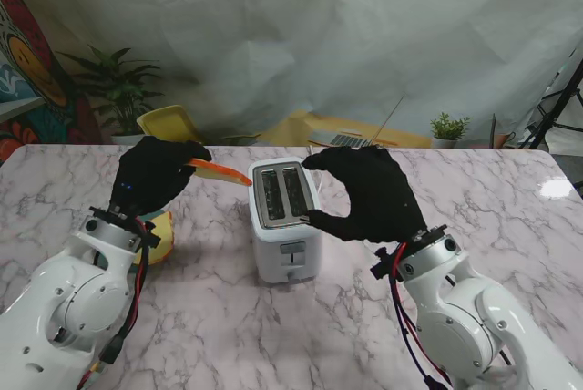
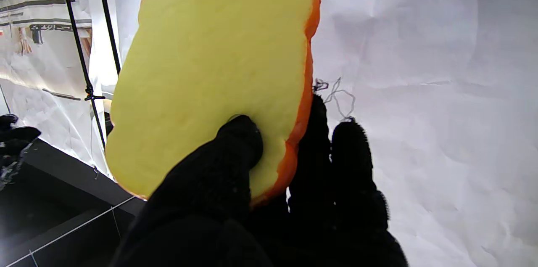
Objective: Toast the toast slices
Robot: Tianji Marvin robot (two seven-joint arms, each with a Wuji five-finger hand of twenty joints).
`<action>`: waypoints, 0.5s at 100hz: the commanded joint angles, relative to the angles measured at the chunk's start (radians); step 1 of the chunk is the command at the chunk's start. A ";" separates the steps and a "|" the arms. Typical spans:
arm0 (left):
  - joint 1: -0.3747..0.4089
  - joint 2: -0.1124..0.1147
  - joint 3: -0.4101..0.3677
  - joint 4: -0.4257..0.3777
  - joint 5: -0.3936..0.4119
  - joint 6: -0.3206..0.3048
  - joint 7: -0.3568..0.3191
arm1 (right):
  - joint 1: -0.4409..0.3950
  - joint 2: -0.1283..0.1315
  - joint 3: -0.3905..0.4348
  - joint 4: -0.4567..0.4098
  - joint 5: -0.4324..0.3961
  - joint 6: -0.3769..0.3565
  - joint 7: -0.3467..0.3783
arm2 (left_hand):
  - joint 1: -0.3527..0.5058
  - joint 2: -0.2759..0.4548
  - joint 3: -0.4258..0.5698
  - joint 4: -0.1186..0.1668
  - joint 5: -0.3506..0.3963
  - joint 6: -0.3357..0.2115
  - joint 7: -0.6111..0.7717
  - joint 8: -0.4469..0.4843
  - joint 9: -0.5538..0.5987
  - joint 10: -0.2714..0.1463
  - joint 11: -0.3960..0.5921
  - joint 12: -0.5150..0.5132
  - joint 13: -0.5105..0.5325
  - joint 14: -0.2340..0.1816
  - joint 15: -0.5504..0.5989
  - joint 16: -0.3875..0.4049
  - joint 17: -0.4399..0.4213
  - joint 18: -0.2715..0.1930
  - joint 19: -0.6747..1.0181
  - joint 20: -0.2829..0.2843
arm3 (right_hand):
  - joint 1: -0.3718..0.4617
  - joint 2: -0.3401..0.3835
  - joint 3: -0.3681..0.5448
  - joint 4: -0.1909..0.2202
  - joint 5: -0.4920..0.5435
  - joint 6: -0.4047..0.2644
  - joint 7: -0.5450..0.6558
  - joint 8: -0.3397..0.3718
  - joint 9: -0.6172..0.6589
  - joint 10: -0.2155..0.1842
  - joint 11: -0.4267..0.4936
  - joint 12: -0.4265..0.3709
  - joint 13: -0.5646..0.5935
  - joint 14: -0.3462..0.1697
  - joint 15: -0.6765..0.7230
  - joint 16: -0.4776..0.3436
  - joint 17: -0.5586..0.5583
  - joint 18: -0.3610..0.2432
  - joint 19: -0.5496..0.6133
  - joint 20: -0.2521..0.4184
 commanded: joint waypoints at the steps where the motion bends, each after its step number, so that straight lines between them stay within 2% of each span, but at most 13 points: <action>1: -0.009 -0.011 0.021 -0.014 -0.007 0.015 -0.008 | 0.013 -0.004 -0.012 0.004 -0.004 0.007 0.011 | 0.032 0.009 0.066 -0.019 0.102 -0.073 0.164 0.105 0.081 0.006 0.045 0.046 0.032 0.034 0.029 0.018 0.000 0.007 0.017 0.029 | -0.046 -0.028 0.016 -0.021 -0.013 0.004 0.014 0.023 -0.016 0.012 0.025 0.011 0.013 0.011 0.043 0.015 0.009 -0.028 0.012 0.002; 50: -0.062 -0.015 0.153 -0.013 -0.035 0.050 -0.014 | 0.088 -0.012 -0.107 0.061 0.028 0.052 -0.010 | 0.019 0.004 0.081 -0.024 0.108 -0.070 0.149 0.102 0.092 0.022 0.047 0.049 0.039 0.046 0.055 0.021 0.007 0.019 0.033 0.045 | -0.035 -0.050 0.034 -0.025 -0.002 0.004 0.040 0.038 -0.013 0.019 0.066 0.026 0.058 0.023 0.087 0.040 0.034 -0.003 0.036 0.015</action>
